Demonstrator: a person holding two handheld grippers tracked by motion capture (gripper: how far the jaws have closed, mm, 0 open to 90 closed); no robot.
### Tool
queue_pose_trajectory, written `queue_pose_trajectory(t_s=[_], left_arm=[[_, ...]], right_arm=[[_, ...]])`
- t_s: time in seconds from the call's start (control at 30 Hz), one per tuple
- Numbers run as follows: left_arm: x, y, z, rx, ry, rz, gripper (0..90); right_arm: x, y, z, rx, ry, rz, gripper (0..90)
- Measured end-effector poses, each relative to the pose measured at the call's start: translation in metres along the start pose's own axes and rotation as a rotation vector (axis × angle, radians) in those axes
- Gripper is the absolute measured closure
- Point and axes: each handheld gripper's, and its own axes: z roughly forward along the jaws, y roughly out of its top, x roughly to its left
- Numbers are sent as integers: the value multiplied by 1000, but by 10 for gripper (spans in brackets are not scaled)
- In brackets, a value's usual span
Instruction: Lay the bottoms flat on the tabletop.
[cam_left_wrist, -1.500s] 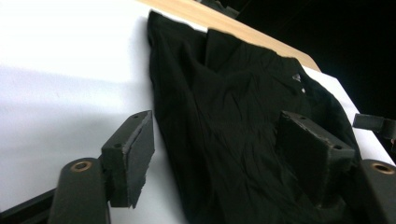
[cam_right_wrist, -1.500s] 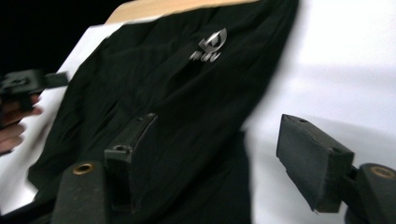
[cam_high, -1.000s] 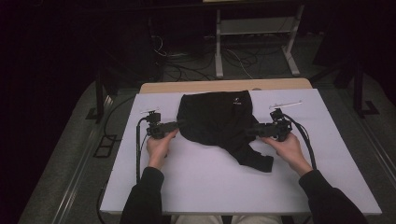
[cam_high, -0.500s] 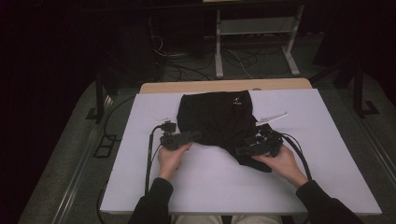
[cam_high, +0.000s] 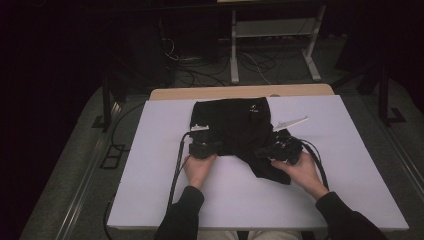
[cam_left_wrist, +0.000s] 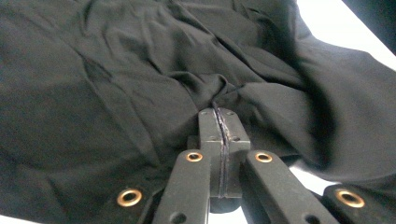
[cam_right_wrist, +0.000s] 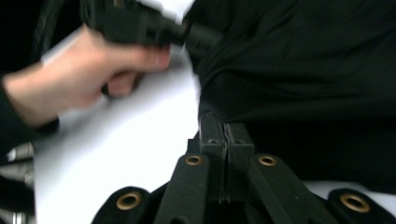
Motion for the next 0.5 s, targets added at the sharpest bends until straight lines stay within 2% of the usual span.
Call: queue_pose_trajectory(t_s=[0.07, 0.13, 0.23, 0.27, 0.33, 0.37, 0.4, 0.43, 0.47, 0.5], left_arm=[[1, 3, -4, -9, 13, 0, 891], [3, 7, -8, -14, 28, 2, 891], [6, 14, -17, -27, 23, -3, 892], [6, 17, -19, -23, 36, 8, 892], [7, 24, -24, -21, 46, 23, 892], [7, 24, -24, -21, 46, 23, 892], [8, 31, -28, -34, 48, 23, 892], [8, 31, -28, -34, 48, 23, 892], [8, 40, -31, -37, 50, 34, 892], [8, 40, -31, -37, 50, 34, 892]], right_arm=[[-7, 4, -14, -46, -3, 22, 877], [-18, 6, -30, -104, -7, 69, 878], [-35, 7, -49, -159, -41, 128, 879], [-40, 8, -54, -172, -57, 140, 879], [-50, 9, -62, -185, -109, 160, 879], [-57, 9, -65, -191, -125, 182, 879], [-65, 9, -68, -193, -150, 205, 879], [-70, 8, -68, -187, -175, 214, 879], [-78, 6, -68, -172, -215, 223, 879], [-82, 5, -67, -167, -225, 236, 878]])
